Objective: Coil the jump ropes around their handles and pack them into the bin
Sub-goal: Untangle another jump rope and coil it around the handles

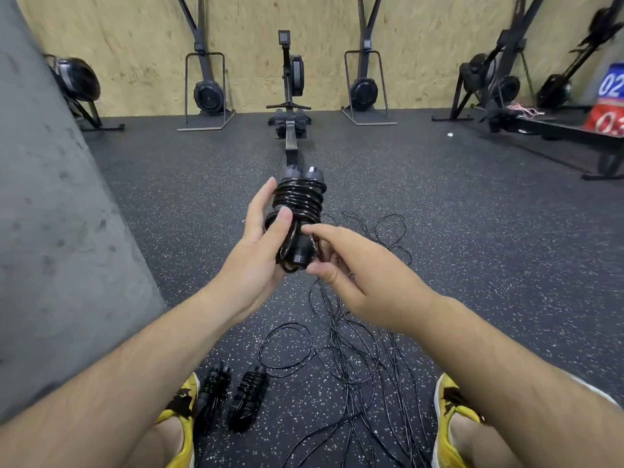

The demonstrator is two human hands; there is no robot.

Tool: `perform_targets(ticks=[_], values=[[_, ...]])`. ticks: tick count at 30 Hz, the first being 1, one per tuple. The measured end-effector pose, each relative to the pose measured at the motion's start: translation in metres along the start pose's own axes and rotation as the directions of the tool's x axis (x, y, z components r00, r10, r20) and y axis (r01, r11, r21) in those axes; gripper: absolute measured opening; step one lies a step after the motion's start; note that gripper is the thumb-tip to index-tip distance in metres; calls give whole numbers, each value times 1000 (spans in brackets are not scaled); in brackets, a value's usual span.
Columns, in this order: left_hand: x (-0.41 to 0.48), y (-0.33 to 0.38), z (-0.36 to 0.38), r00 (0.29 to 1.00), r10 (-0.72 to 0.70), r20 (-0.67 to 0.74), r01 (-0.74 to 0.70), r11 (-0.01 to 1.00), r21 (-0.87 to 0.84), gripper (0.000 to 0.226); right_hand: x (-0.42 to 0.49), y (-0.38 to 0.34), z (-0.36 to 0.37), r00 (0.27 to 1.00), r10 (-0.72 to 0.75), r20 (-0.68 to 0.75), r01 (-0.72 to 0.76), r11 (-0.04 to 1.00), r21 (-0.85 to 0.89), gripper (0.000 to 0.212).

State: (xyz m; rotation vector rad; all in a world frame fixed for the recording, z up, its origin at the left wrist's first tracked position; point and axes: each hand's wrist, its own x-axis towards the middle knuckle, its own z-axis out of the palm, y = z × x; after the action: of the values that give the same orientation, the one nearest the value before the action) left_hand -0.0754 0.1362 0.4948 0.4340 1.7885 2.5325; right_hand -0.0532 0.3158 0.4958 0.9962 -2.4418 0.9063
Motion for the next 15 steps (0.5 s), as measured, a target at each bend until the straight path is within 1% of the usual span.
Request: perform_targets(ticks=[2, 4, 5, 7, 8, 11, 13, 15], values=[[-1, 0, 0, 999, 7, 35, -6, 1000, -21, 46, 1, 2, 0, 997, -44, -58, 45, 999, 26, 44], [-3, 1, 1, 996, -17, 87, 19, 999, -28, 43, 3, 3, 0, 982, -93, -162, 102, 993, 51, 36], [-5, 1, 3, 993, -37, 110, 42, 999, -35, 42, 5, 2, -1, 972, -92, -217, 113, 990, 87, 32], [-6, 0, 6, 988, -69, 135, 79, 994, -73, 41, 7, -2, -1, 955, -39, -296, 104, 972, 208, 30], [-6, -1, 7, 988, -73, 139, 88, 991, -102, 41, 8, -4, -1, 948, -21, -316, 105, 963, 249, 32], [-4, 0, 7, 988, -58, 144, 86, 978, -191, 41, 10, -8, 0, 935, -27, -355, 128, 955, 267, 39], [-3, 2, 6, 983, -48, 177, 91, 967, -239, 46, 11, -8, -1, 930, 0, -368, 115, 950, 290, 31], [-3, 4, 5, 974, -37, 222, 97, 959, -265, 56, 11, -6, -3, 936, 44, -350, 71, 948, 310, 19]])
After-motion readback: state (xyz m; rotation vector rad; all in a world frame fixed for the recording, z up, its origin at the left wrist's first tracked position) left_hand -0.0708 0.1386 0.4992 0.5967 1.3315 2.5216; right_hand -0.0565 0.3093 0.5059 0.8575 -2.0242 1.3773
